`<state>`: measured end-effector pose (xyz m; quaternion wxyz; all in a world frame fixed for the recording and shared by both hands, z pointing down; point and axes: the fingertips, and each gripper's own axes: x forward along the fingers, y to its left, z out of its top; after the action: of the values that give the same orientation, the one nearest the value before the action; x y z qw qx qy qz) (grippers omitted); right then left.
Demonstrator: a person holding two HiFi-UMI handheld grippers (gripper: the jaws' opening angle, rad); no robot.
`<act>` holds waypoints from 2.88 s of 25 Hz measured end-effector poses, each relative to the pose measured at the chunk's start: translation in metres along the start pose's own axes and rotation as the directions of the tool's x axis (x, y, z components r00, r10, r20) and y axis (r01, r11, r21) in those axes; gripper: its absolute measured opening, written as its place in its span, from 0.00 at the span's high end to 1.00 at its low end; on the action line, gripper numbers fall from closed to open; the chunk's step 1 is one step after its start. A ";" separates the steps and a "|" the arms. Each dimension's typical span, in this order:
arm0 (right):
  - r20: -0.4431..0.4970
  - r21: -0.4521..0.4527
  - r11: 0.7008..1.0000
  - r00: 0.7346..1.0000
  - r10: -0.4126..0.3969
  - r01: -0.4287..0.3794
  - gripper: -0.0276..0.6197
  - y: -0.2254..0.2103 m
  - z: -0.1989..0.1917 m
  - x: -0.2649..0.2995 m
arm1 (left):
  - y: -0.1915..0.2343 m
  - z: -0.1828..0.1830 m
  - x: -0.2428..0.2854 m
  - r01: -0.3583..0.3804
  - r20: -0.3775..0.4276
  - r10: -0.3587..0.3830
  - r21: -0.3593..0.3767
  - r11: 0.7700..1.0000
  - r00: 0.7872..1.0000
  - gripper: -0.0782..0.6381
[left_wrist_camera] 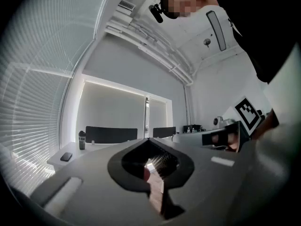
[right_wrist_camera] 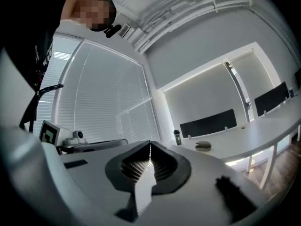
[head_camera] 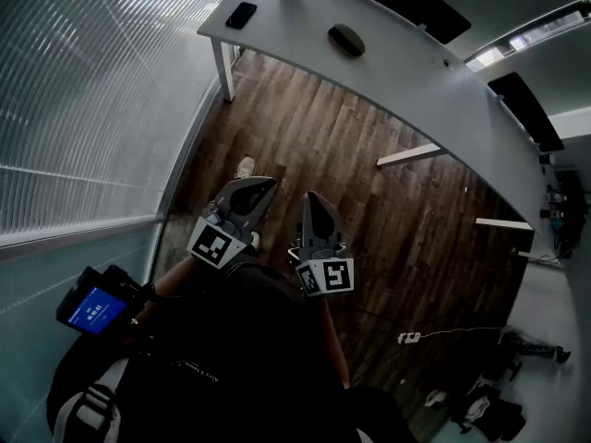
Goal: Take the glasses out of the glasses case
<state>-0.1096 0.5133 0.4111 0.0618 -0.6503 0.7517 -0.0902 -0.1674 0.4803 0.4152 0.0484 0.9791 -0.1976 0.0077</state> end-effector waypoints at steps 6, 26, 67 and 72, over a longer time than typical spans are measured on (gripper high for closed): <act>-0.013 -0.008 0.999 0.999 -0.031 0.031 0.95 -0.023 0.003 0.000 | 0.002 0.010 0.024 0.022 -0.001 -0.022 0.040 0.999 1.000 0.88; -0.035 -0.069 0.991 0.993 -0.116 0.114 0.95 -0.103 0.038 0.131 | 0.112 0.020 0.138 0.051 -0.044 -0.048 0.055 0.997 0.998 0.88; -0.073 -0.219 0.958 0.976 -0.204 0.184 0.95 -0.142 0.035 0.338 | 0.306 0.012 0.240 0.081 -0.014 -0.081 0.023 0.996 0.997 0.88; -0.098 -0.218 0.955 0.969 -0.227 0.201 0.95 -0.147 0.035 0.331 | 0.303 0.010 0.245 0.088 -0.027 -0.088 -0.006 0.996 0.996 0.88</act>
<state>-0.0092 0.1636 0.4170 -0.0622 -0.7242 0.6844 -0.0571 -0.0592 0.1063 0.4412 0.0537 0.9865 -0.1536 0.0184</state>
